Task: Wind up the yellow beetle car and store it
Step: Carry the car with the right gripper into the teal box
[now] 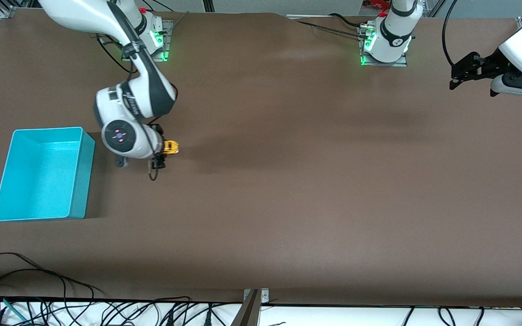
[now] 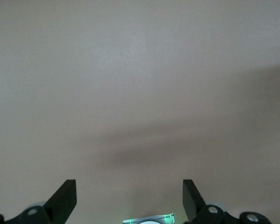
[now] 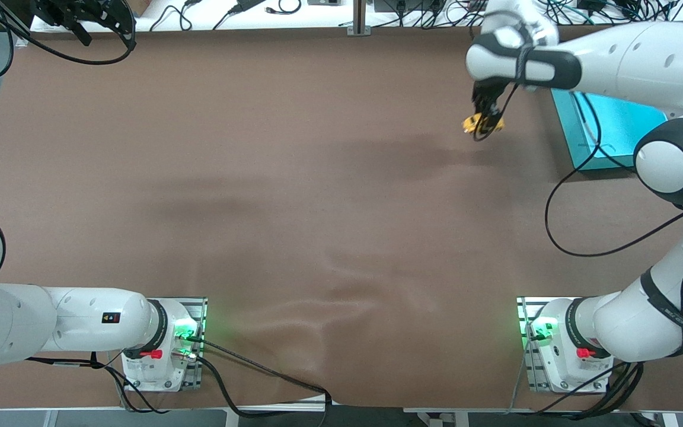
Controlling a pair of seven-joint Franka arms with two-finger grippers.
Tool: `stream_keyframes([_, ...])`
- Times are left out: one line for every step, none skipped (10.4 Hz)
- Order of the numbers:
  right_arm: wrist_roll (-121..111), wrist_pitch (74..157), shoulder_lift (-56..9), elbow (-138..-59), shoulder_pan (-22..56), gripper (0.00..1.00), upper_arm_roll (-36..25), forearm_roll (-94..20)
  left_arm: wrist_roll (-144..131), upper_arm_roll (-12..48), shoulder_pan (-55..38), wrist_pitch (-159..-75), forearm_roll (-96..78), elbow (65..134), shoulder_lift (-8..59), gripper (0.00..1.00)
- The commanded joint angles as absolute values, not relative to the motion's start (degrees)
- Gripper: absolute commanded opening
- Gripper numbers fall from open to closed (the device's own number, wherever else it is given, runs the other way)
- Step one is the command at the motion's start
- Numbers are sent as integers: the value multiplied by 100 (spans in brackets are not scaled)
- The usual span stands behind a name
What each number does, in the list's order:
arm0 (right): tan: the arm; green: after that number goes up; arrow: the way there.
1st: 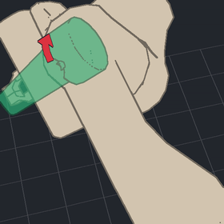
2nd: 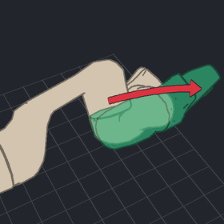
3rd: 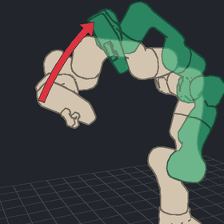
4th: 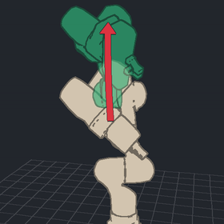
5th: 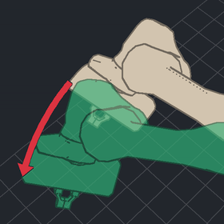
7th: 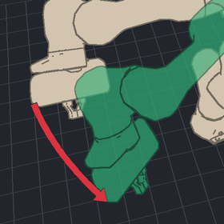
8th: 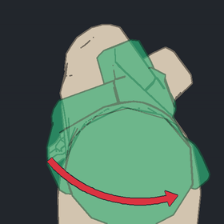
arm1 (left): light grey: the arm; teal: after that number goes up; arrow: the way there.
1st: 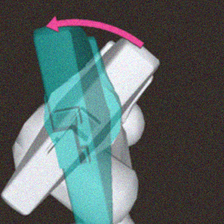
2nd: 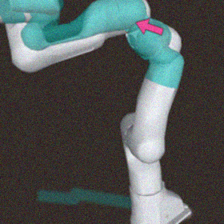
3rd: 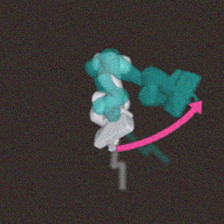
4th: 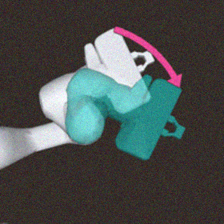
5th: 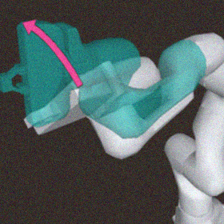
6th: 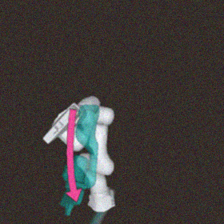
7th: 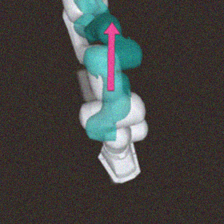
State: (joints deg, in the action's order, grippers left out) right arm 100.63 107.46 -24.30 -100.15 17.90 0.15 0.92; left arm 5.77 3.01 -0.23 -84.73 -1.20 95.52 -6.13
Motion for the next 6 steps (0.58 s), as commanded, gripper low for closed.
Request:
stream_keyframes([8682,9864,-2487,-9178,1723,19,-594,149,519,299,0,-8332,-211,9360,-527,100])
stream_keyframes([8031,9783,-2479,-9132,1723,19,-885,149,519,308,0,-8332,-211,9360,-527,100])
stream_keyframes([7328,9774,-2496,-9141,1723,19,-1218,149,519,308,0,-8332,-211,9360,-519,100])
stream_keyframes([6425,9765,-2513,-9193,1714,19,-1631,149,527,299,9,-8332,-211,9360,-527,100])
stream_keyframes([5502,9773,-2566,-9237,1696,19,-2000,149,527,299,9,-8332,-211,9360,-527,100])
stream_keyframes([4571,9808,-2653,-9290,1601,19,-2239,149,519,299,0,-8332,-211,9360,-519,100])
